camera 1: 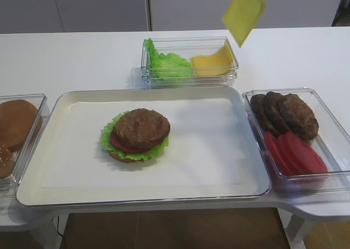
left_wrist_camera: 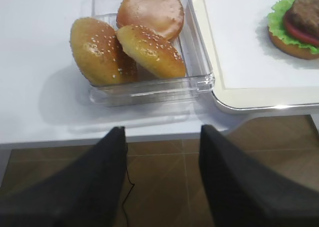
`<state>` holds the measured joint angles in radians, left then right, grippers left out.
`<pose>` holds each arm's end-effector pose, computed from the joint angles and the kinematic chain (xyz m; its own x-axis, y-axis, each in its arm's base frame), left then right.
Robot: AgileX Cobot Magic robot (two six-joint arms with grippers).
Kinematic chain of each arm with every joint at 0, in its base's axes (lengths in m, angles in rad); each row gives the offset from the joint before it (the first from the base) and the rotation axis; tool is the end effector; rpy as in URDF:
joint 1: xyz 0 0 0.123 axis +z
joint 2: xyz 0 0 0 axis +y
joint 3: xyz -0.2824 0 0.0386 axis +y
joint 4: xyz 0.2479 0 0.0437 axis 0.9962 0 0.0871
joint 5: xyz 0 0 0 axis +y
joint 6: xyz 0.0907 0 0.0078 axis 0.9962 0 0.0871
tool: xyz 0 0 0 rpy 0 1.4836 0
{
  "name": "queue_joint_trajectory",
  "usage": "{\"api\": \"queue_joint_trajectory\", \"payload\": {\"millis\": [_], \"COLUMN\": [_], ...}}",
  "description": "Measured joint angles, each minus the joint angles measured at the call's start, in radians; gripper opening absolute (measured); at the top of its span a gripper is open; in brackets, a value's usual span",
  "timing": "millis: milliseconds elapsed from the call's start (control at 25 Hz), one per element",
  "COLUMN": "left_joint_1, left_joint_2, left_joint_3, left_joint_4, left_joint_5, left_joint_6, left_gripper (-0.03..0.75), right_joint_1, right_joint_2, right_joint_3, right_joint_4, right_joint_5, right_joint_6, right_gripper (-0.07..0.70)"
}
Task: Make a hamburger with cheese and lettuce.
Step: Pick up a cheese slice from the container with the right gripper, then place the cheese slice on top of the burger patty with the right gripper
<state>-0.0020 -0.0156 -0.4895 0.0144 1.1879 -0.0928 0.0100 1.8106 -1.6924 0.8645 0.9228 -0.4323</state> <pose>-0.0119 0.0012 0.2642 -0.5580 -0.0862 -0.8253 -0.0580 0.9962 -0.0648 0.4087 0.0594 0.3535 -0.7459 0.1376 -0.6517 -0.3254 0.7785 0.5368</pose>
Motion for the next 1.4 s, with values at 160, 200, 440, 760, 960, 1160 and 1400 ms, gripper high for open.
{"api": "queue_joint_trajectory", "payload": {"millis": [160,200,440,760,960,1160,1400], "left_joint_1": [0.000,0.000,0.000,0.000,0.000,0.000,0.000], "left_joint_2": [0.000,0.000,0.000,0.000,0.000,0.000,0.000], "left_joint_3": [0.000,0.000,0.000,0.000,0.000,0.000,0.000], "left_joint_4": [0.000,0.000,0.000,0.000,0.000,0.000,0.000], "left_joint_5": [0.000,0.000,0.000,0.000,0.000,0.000,0.000], "left_joint_6": [0.000,0.000,0.000,0.000,0.000,0.000,0.000], "left_gripper": [0.358,0.358,0.358,0.358,0.358,0.358,0.358], "right_joint_1": [0.015,0.029,0.171,0.339,0.433,0.530,0.623], "right_joint_2": [-0.054,-0.069,-0.122,-0.153,-0.154,-0.154,-0.127], "right_joint_3": [0.000,0.000,0.026,0.170,0.193,0.195,0.195], "right_joint_4": [-0.046,-0.062,-0.156,-0.169,-0.169,-0.169,-0.169], "right_joint_5": [0.047,0.049,0.062,0.062,0.062,0.038,0.015], "right_joint_6": [0.035,0.047,0.106,0.113,0.113,0.113,0.113], "right_gripper": [0.004,0.004,0.004,0.004,0.004,0.004,0.004]}}
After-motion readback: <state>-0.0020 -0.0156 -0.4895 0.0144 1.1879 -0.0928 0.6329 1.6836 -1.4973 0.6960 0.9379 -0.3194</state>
